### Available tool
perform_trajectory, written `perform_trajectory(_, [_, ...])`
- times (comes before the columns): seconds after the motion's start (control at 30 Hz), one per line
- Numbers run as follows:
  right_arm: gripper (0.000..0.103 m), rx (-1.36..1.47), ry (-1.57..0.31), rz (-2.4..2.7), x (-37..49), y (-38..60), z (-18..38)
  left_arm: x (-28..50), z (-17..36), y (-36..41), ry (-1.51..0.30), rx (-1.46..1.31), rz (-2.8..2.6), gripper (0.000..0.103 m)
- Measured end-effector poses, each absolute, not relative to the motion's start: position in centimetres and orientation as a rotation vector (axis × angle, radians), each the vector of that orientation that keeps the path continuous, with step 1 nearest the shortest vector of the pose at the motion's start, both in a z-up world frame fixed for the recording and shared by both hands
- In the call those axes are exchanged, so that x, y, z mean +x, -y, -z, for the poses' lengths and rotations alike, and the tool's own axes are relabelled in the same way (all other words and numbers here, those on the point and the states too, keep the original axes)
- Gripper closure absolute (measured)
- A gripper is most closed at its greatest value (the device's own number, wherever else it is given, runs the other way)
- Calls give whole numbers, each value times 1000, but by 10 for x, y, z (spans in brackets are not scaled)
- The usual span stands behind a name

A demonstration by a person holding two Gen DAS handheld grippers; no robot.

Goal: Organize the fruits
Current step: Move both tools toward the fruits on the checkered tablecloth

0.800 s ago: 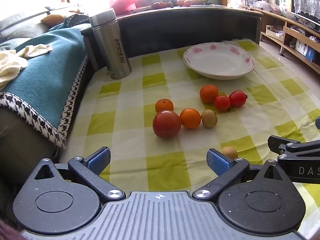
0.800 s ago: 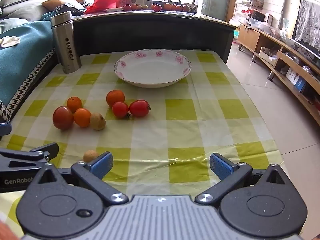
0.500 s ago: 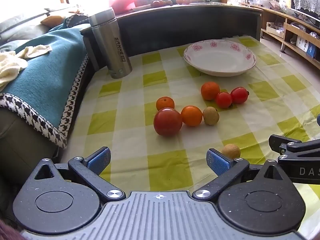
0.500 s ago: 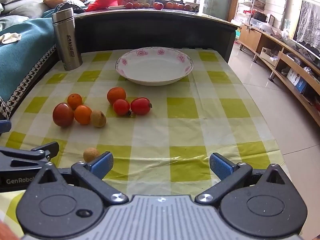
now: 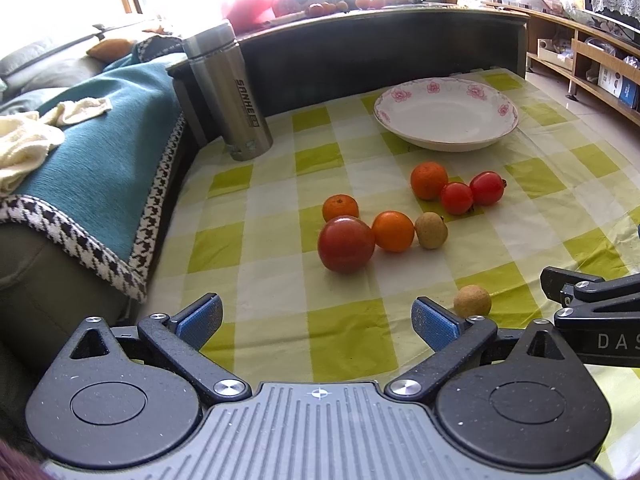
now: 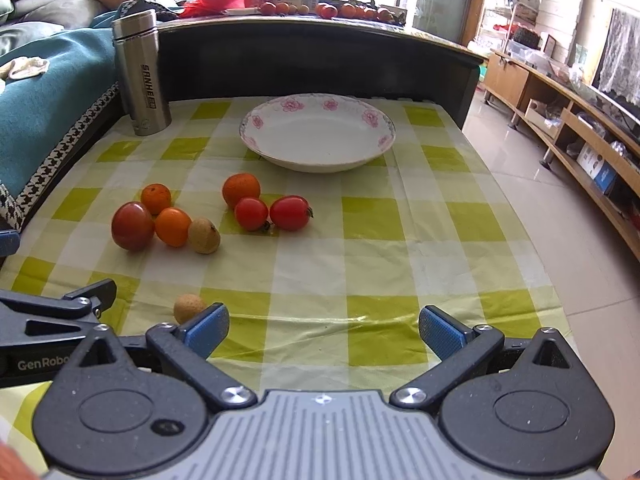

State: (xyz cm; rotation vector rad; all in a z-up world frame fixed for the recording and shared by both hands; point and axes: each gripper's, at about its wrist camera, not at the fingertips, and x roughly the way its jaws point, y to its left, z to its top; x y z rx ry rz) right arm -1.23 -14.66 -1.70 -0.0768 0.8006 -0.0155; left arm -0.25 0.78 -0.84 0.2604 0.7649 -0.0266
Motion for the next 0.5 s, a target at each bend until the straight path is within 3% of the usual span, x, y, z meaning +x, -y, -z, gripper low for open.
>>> perform_trajectory(0.5, [0, -110, -784, -3, -22, 144, 10, -14, 1, -5, -743, 285, -1, 1])
